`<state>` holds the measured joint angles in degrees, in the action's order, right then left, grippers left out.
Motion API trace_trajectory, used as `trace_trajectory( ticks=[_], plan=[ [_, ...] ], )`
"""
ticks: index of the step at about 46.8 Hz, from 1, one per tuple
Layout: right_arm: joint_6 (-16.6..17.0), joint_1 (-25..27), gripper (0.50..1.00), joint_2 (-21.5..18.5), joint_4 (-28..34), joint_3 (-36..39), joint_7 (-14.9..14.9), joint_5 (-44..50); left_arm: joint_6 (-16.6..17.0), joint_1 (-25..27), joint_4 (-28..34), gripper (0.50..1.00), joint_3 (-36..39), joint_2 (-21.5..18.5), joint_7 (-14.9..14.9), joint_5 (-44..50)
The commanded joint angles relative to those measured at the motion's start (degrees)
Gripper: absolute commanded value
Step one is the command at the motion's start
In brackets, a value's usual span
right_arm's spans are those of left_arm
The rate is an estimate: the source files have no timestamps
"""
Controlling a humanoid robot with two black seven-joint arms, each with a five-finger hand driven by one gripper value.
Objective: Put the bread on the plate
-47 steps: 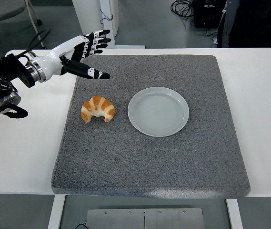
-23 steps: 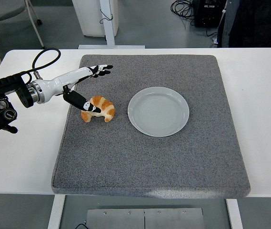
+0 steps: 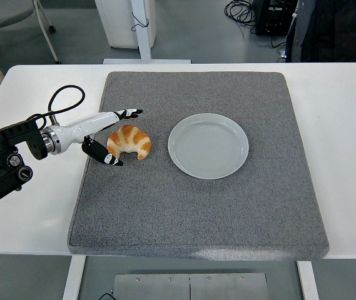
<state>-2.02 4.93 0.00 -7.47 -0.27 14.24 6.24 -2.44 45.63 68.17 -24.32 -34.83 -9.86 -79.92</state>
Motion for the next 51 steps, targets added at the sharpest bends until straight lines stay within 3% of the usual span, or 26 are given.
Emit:
trace_trajectory(
  ticks=[1, 41, 46, 51],
  plan=[
    [0.00, -0.01, 1.000, 0.00, 0.00, 0.01, 0.00, 0.00, 0.50, 0.08, -1.29, 0.984, 0.06, 0.46, -0.07, 0.29],
    [0.00, -0.01, 1.000, 0.00, 0.00, 0.01, 0.00, 0.00, 3.05, 0.25, -6.65, 0.977, 0.23, 5.74, -0.69, 0.37],
    [0.00, -0.01, 1.000, 0.00, 0.00, 0.01, 0.00, 0.00, 3.75, 0.25, -6.74, 0.922, 0.23, 5.82, -0.69, 0.46],
    [0.00, -0.01, 1.000, 0.00, 0.00, 0.01, 0.00, 0.00, 4.46, 0.25, -7.44, 0.830, 0.32, 6.53, -0.77, 0.37]
  ],
)
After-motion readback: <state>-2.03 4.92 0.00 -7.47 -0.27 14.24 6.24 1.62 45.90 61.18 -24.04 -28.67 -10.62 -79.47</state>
